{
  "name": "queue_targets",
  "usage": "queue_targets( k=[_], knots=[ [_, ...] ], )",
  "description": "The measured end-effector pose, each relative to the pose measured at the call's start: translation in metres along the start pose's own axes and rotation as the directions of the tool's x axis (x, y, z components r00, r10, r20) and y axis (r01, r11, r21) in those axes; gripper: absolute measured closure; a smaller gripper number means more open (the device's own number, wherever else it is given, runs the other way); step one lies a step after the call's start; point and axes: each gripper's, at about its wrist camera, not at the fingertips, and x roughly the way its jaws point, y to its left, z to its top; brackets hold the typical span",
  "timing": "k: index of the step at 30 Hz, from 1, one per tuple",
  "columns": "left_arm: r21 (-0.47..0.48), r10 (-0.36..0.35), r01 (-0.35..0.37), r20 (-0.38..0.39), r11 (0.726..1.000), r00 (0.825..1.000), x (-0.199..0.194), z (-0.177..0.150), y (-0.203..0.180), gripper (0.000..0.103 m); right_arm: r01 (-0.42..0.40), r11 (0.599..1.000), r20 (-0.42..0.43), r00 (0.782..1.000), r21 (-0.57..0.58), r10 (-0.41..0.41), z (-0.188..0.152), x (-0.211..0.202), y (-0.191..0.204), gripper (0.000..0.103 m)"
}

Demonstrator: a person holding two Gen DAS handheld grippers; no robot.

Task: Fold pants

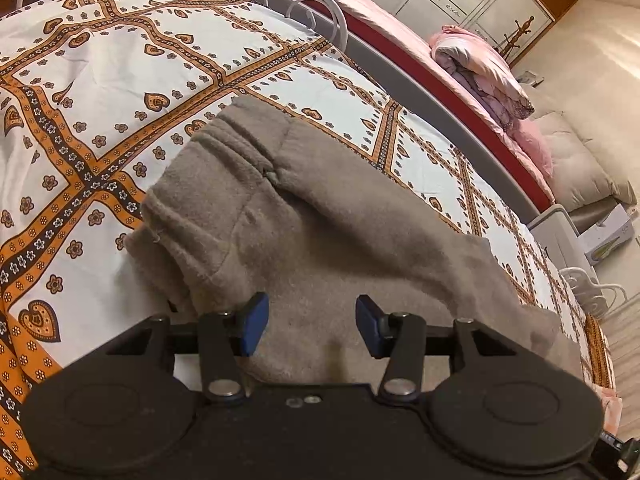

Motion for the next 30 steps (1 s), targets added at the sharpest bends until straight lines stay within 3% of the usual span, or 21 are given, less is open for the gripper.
queue_targets(
  k=[1,4,12,13,14,20,24,27,30],
  knots=[
    [0.003,0.000,0.000,0.009,1.000,1.000,-0.002,0.000,-0.001,0.064,-0.007,1.000,0.009,1.000,0.024,0.007,0.002,0.003,-0.005,0.070],
    [0.018,0.007,-0.008,0.028,1.000,1.000,-0.008,-0.001,-0.002,0.064,-0.056,0.995,0.042,0.998,0.080,0.052,0.009,0.011,-0.011,0.070],
    [0.082,0.032,-0.033,0.017,0.996,0.999,-0.010,-0.002,-0.004,0.062,-0.063,0.994,0.039,0.997,0.090,0.060,0.023,0.033,-0.003,0.071],
    [0.088,0.036,-0.035,-0.005,0.996,0.999,-0.006,-0.003,-0.004,0.062,-0.059,0.994,0.039,0.998,0.087,0.055,0.023,0.033,-0.004,0.087],
    [0.097,0.040,-0.038,-0.014,0.995,0.999,-0.004,-0.003,-0.004,0.062,-0.034,0.997,0.039,0.999,0.067,0.032,0.025,0.035,-0.002,0.096],
    [0.065,0.008,-0.007,-0.013,0.998,1.000,-0.004,-0.002,0.004,0.062,0.001,0.988,0.098,0.995,-0.157,0.014,0.013,-0.005,0.034,0.098],
    [0.077,0.018,-0.017,-0.016,0.997,1.000,-0.003,-0.002,0.001,0.062,0.041,0.971,0.062,0.998,-0.235,-0.028,0.002,-0.017,0.039,0.098],
    [0.088,0.027,-0.026,-0.016,0.996,1.000,-0.003,-0.002,0.000,0.061,0.110,0.980,-0.008,0.994,-0.169,-0.113,-0.005,0.008,0.010,0.098],
    [0.089,0.025,-0.024,-0.016,0.996,1.000,-0.003,-0.003,-0.001,0.061,0.034,0.997,-0.017,0.999,-0.071,-0.035,0.000,0.005,-0.005,0.095]
  ],
)
